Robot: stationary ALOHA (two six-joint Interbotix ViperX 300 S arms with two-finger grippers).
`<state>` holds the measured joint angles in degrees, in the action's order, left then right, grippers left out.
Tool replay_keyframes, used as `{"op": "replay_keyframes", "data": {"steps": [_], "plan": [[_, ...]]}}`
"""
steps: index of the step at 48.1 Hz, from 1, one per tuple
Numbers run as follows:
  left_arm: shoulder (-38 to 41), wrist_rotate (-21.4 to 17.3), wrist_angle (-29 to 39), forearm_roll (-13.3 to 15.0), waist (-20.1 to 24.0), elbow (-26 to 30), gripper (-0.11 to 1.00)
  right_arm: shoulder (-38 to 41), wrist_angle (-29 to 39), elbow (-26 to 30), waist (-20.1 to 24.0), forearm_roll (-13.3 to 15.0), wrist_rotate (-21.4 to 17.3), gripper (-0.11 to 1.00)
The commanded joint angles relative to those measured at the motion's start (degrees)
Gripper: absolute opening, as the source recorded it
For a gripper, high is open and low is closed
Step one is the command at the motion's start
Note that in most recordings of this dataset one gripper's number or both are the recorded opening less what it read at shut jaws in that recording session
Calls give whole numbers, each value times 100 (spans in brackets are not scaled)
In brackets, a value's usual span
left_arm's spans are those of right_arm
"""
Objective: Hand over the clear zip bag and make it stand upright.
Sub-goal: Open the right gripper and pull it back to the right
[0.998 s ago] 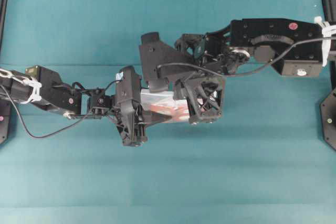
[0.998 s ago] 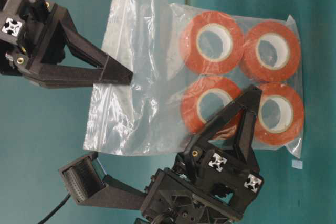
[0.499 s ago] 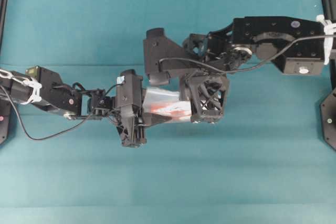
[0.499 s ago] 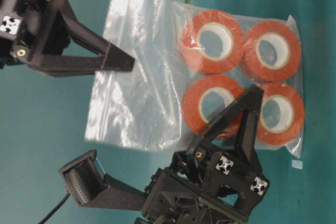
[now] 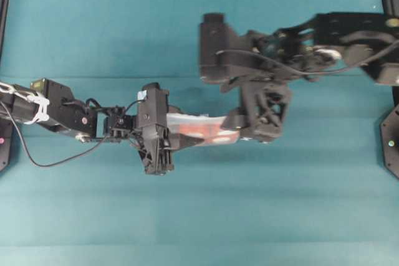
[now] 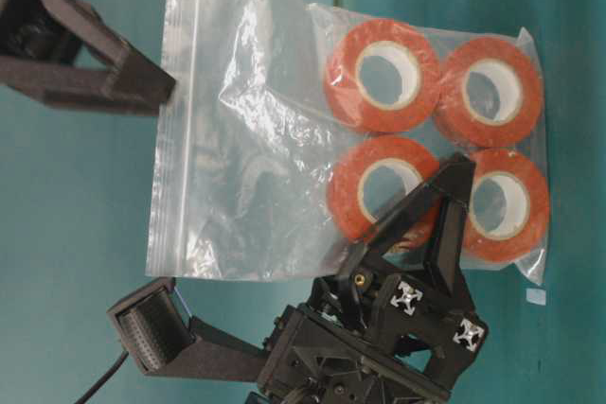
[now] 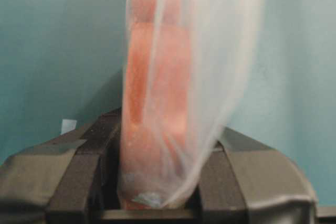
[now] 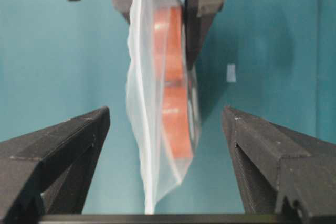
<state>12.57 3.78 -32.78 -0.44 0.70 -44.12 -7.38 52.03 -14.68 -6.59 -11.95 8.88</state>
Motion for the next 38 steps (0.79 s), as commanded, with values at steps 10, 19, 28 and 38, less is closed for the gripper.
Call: {"op": "replay_keyframes", "data": {"steps": [10, 19, 28, 38], "plan": [[-62, -18, 26, -9, -9, 44, 24, -791, -571, -562, -18, -18, -88, 90], [-62, -18, 123, -9, -9, 53, 24, -1195, -844, -1020, 0, -18, -53, 90], [-70, -18, 132, -9, -9, 44, 24, -1600, -1195, -1406, 18, -18, -97, 90], [-70, -18, 132, -9, -9, 44, 24, -1978, -1362, -1775, 44, -18, -97, 90]]}}
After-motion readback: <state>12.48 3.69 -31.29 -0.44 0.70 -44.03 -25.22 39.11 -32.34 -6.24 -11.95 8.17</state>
